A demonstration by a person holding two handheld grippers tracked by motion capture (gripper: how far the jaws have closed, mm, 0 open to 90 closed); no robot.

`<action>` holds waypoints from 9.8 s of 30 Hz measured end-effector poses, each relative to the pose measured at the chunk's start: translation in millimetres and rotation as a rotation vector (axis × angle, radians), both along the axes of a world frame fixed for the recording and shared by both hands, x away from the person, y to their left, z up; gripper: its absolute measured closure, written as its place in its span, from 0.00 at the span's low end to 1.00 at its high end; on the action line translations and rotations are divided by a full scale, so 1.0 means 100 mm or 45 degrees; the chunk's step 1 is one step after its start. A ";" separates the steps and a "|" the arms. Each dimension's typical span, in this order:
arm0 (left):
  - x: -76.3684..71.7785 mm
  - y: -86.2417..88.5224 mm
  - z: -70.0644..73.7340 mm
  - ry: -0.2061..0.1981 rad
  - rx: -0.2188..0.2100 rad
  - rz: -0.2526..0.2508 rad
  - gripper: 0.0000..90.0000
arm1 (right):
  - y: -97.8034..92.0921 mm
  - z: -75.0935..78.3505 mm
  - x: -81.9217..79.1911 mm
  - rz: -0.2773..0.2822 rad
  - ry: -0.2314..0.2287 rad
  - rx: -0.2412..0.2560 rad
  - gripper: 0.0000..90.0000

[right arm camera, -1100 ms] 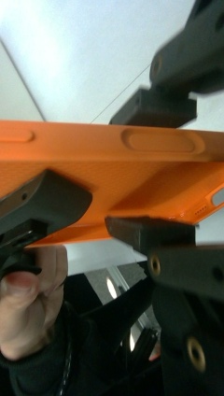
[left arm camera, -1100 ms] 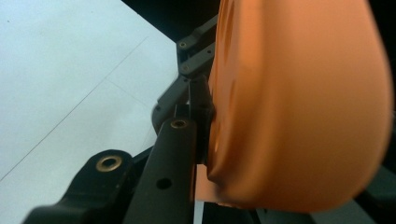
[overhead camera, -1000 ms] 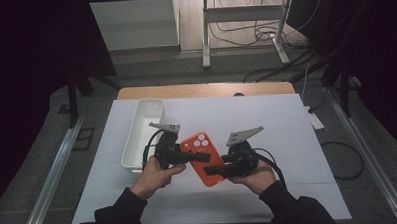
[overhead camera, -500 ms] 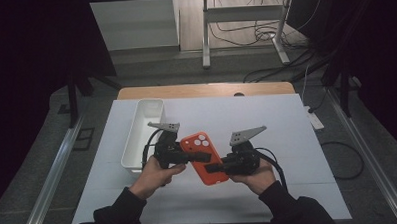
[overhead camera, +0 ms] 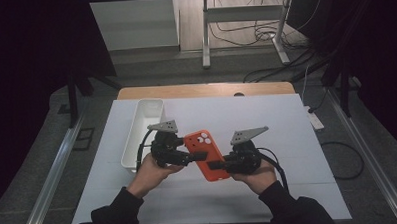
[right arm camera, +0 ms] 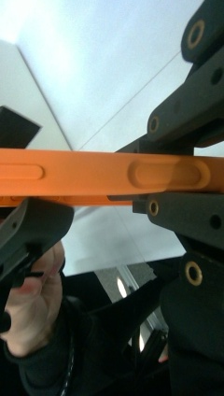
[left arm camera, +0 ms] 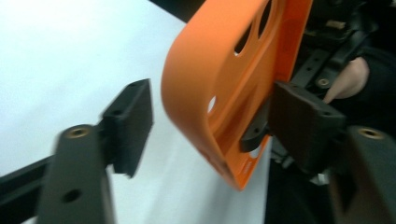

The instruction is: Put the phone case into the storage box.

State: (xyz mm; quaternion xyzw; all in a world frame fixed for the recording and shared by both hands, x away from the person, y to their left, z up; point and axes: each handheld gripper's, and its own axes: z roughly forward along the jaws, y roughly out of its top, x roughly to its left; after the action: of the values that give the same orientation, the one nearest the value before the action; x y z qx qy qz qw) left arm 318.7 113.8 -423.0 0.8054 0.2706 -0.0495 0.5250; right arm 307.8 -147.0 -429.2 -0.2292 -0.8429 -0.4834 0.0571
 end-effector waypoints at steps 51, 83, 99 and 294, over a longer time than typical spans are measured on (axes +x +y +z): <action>-0.05 0.02 0.10 0.060 0.206 0.120 0.68 | -0.03 0.01 -0.03 -0.171 -0.159 -0.085 0.94; 0.00 0.06 0.06 0.328 0.076 0.159 0.99 | 0.06 -0.04 -0.07 -0.154 -0.198 -0.161 0.87; 0.01 0.06 0.04 0.315 0.134 0.206 0.99 | 0.17 -0.06 -0.08 -0.148 -0.226 -0.229 0.35; 1.18 1.64 0.53 0.218 0.396 0.819 0.99 | -1.68 -0.19 -0.77 -0.798 -0.128 -0.412 0.00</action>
State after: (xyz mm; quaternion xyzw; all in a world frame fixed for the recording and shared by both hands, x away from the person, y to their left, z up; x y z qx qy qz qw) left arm 436.7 277.8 -369.9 0.7422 0.5572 0.0927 0.3606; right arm 230.3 -314.9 -448.4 -0.4588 -0.7989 -0.3484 -0.1727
